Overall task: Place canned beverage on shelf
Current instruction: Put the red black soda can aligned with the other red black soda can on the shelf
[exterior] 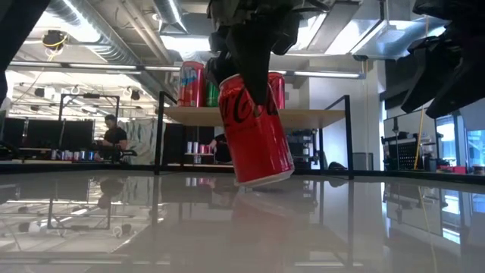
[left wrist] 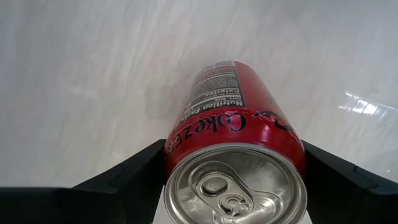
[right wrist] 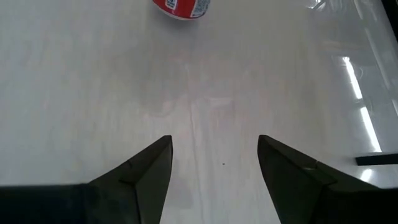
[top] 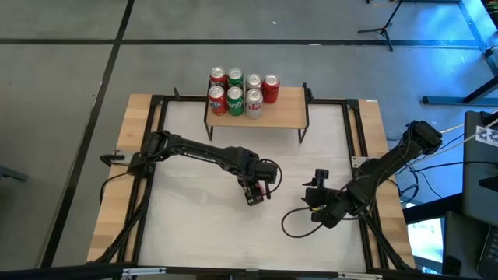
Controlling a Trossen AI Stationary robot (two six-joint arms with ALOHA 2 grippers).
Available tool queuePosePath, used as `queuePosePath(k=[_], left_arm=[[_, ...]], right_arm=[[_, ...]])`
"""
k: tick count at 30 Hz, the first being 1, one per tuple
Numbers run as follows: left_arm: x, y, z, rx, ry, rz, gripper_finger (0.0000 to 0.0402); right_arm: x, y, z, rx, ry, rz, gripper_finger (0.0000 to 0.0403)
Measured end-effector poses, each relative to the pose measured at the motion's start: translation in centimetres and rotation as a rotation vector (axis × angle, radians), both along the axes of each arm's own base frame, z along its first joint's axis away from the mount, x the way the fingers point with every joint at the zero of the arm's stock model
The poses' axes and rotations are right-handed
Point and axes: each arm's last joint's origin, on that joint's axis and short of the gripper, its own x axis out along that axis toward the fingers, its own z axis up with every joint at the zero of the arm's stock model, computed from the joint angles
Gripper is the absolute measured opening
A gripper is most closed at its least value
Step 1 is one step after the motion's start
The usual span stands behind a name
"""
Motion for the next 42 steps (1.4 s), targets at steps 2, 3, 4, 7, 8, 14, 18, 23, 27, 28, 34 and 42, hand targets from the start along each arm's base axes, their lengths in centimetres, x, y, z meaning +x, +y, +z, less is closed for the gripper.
queuePosePath(k=[2,3,4,7,8,14,18,23,27,28,34,42], left_arm=[[-0.01,-0.03,0.0,0.002,0.0,-0.008,0.0292],[-0.01,-0.03,0.0,0.002,0.0,-0.01,0.0292],[0.0,-0.03,0.0,0.002,-0.001,-0.011,0.0292],[0.08,-0.01,0.02,0.004,-0.009,-0.022,0.0292],[0.12,-0.02,0.03,0.004,-0.013,-0.026,0.0294],[0.29,-0.03,0.07,0.004,-0.032,-0.024,0.0318],[0.38,-0.06,0.11,0.004,-0.042,-0.024,0.0328],[0.58,-0.09,0.17,0.008,-0.065,-0.044,0.033],[0.66,-0.15,0.2,0.009,-0.075,-0.047,0.033],[0.66,-0.15,0.2,0.009,-0.075,-0.047,0.033],[0.63,-0.15,0.19,0.009,-0.072,-0.048,0.0331],[0.13,-0.12,0.99,0.008,-0.07,-0.048,0.0331]], right_arm=[[0.01,0.0,0.0,-0.001,0.0,0.002,0.0232],[0.0,0.0,0.0,-0.001,0.0,0.002,0.0232],[0.01,0.01,0.0,-0.001,0.0,0.002,0.0232],[0.01,0.01,0.01,-0.001,0.0,0.002,0.0232],[0.01,0.01,0.01,-0.001,0.0,0.002,0.0232],[0.03,0.03,0.01,0.002,-0.003,0.002,0.0232],[0.1,0.09,0.05,0.009,-0.011,0.003,0.0232],[0.13,0.12,0.06,0.012,-0.014,0.003,0.0232],[0.13,0.11,0.06,0.012,-0.014,0.003,0.0232],[0.13,0.12,0.06,0.012,-0.014,0.003,0.0232],[0.14,0.12,0.06,0.012,-0.015,0.003,0.0232],[0.19,0.16,0.09,0.017,-0.022,0.002,0.0232]])
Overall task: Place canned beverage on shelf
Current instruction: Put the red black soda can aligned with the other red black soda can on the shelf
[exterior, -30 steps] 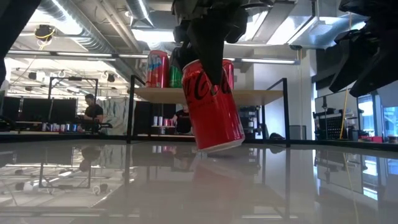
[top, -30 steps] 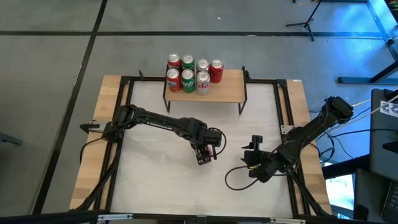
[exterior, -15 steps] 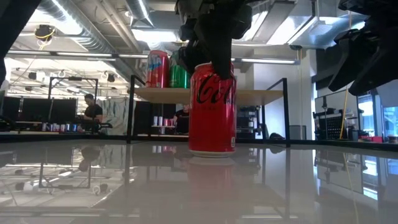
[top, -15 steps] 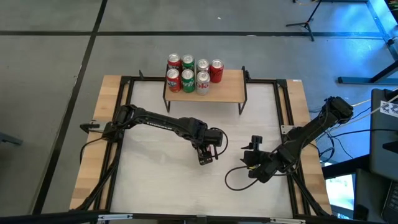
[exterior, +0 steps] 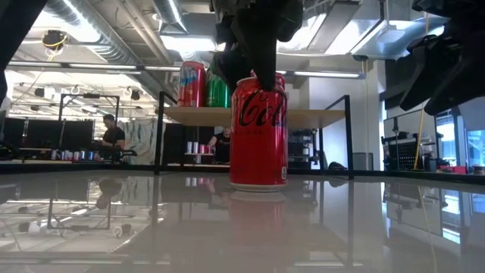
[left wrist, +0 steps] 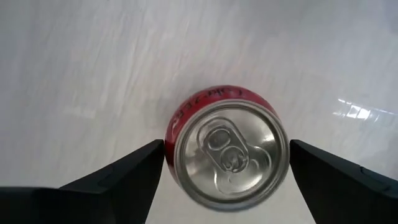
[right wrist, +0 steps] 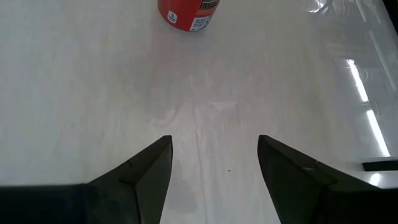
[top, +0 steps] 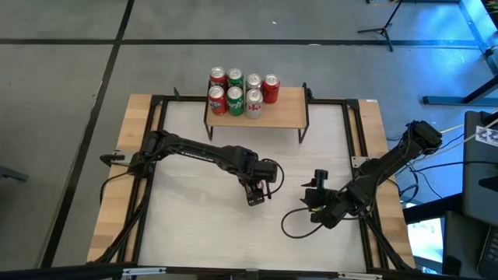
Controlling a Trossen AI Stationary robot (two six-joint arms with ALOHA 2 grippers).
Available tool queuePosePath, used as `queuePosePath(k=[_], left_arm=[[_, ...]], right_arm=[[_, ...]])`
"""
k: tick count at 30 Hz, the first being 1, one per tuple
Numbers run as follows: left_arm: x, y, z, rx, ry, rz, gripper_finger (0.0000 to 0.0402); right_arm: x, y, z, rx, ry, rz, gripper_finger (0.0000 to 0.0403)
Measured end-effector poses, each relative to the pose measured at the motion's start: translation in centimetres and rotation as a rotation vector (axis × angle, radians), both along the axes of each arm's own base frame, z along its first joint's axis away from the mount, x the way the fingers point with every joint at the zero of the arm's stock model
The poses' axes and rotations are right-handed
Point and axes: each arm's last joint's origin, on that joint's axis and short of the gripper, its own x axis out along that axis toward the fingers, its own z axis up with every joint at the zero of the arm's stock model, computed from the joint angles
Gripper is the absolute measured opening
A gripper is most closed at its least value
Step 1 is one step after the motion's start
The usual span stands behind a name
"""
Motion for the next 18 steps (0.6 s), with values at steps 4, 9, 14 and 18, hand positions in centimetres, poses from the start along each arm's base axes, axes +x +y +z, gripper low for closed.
queuePosePath(k=[4,9,14,18], left_arm=[[-0.4,0.0,0.8,-0.001,-0.01,-0.001,0.0331],[-1.7,-1.0,2.3,0.065,-0.009,-0.012,0.0331],[-4.1,-3.5,3.5,0.31,0.034,-0.036,0.0331],[-6.4,-6.1,3.3,0.484,0.114,-0.02,0.0331]], right_arm=[[0.1,0.1,0.0,0.007,-0.01,0.0,0.0232],[0.2,0.2,0.1,0.019,-0.025,0.0,0.0232],[0.6,0.5,0.3,0.051,-0.073,0.003,0.0232],[1.0,0.8,0.7,0.076,-0.133,-0.002,0.0232]])
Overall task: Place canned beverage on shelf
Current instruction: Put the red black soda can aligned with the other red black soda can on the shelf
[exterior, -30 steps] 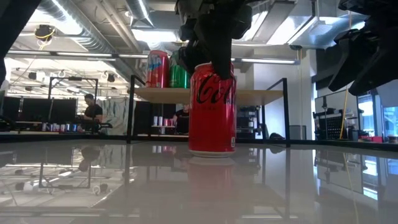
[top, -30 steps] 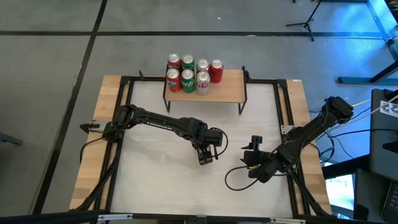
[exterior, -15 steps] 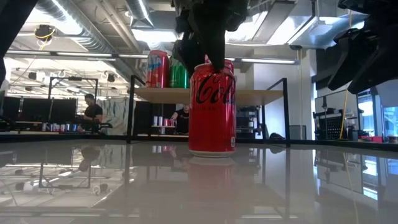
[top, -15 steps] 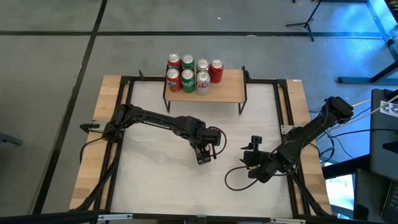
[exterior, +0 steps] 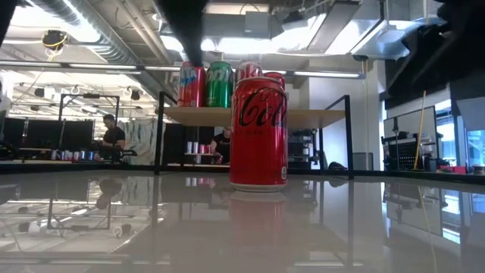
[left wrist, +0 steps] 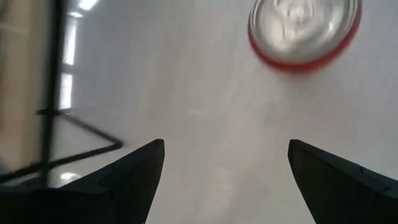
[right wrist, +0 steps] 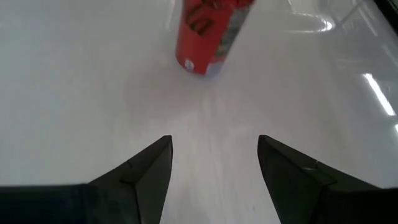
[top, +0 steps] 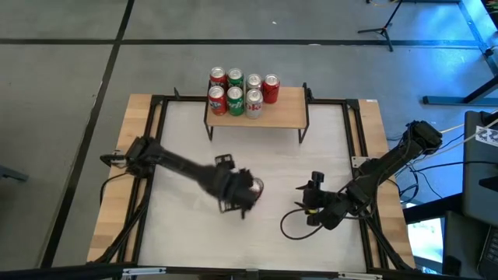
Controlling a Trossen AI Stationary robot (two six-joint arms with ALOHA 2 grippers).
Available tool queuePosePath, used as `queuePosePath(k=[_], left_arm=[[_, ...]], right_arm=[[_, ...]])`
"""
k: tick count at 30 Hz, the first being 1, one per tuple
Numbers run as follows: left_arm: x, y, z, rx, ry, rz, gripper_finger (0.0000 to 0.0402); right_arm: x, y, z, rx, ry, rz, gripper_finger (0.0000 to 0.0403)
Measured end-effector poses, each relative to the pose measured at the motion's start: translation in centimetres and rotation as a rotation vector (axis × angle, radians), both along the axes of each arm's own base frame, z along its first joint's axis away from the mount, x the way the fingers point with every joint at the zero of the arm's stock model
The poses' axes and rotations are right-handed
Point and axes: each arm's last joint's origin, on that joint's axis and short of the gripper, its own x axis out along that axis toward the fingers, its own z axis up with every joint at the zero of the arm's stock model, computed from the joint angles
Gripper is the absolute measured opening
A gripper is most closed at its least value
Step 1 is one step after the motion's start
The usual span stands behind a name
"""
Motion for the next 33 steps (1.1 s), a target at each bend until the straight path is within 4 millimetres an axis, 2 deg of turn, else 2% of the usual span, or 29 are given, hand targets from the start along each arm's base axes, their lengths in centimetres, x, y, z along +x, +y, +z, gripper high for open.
queuePosePath(k=[4,7,12,15,17,25,30,33], left_arm=[[-2.0,-2.9,-1.0,0.113,0.01,-0.021,0.0331],[-3.5,-4.4,-2.1,0.157,0.01,-0.031,0.0331],[-5.6,-5.4,-4.2,0.211,0.013,-0.007,0.0331],[-6.4,-5.5,-5.5,0.246,-0.01,0.003,0.0331],[-6.9,-5.5,-6.4,0.251,-0.038,-0.002,0.0331],[-8.3,-4.0,-9.1,0.108,-0.217,-0.067,0.0331],[-8.8,-2.8,-10.2,-0.046,-0.358,-0.135,0.0331],[-8.7,-2.6,-11.5,-0.088,-0.448,-0.22,0.0331]], right_arm=[[0.5,0.4,0.5,0.019,-0.065,0.031,0.0233],[1.2,1.0,0.9,0.03,-0.137,0.056,0.025],[2.6,1.8,0.8,-0.004,-0.232,0.101,0.0319],[3.8,1.8,0.3,-0.021,-0.268,0.077,0.0373],[4.8,1.5,-0.2,-0.038,-0.293,0.044,0.0392],[7.8,-0.3,-2.4,-0.051,-0.312,-0.064,0.0362],[8.5,-1.2,-2.5,-0.007,-0.297,-0.052,0.0359],[8.5,-1.1,-2.5,0.014,-0.283,-0.025,0.0359]])
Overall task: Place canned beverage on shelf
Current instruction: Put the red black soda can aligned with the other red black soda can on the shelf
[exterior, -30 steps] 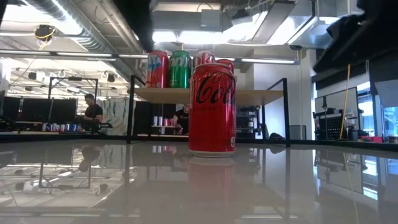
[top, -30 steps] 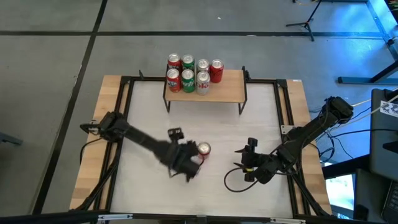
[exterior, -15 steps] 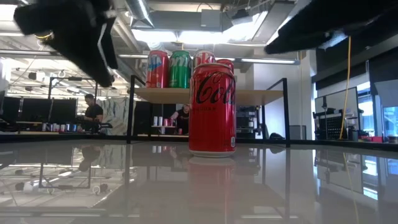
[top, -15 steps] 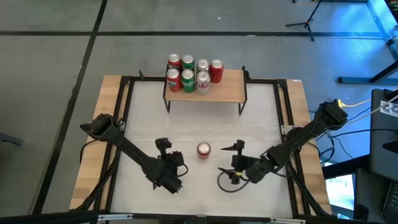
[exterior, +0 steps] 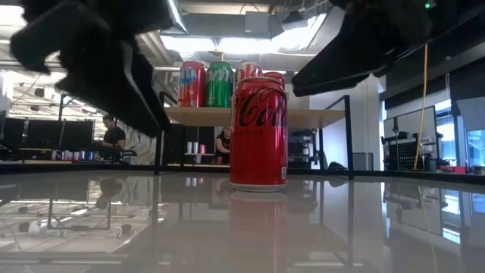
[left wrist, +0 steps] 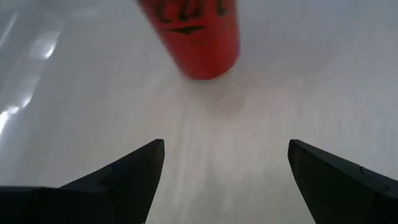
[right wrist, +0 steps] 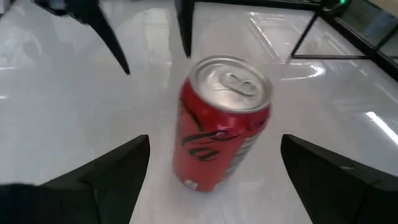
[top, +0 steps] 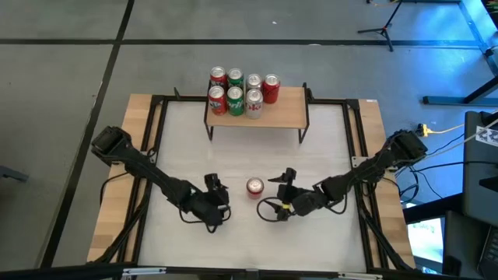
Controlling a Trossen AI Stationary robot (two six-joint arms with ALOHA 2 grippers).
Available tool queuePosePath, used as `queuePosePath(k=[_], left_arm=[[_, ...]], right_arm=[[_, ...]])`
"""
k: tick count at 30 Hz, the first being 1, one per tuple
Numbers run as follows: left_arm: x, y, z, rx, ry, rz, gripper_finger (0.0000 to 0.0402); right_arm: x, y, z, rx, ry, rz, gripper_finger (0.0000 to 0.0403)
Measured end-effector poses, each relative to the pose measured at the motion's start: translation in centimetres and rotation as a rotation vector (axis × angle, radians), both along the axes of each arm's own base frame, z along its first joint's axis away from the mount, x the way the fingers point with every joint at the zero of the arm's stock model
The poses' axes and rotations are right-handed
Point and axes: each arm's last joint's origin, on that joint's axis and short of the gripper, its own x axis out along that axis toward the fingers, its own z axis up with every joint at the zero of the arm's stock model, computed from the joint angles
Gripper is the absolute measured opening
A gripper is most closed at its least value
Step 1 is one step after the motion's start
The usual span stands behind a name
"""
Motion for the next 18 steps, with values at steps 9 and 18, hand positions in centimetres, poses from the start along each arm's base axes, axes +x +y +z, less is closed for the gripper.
queuePosePath(k=[9,18], left_arm=[[-0.3,0.0,-1.3,0.005,-0.036,-0.047,0.0331],[1.7,0.4,-1.2,0.027,-0.186,-0.028,0.0331]], right_arm=[[-0.1,0.2,-0.4,0.022,0.04,0.036,0.0358],[0.0,0.2,-2.1,0.024,0.099,-0.004,0.0358]])
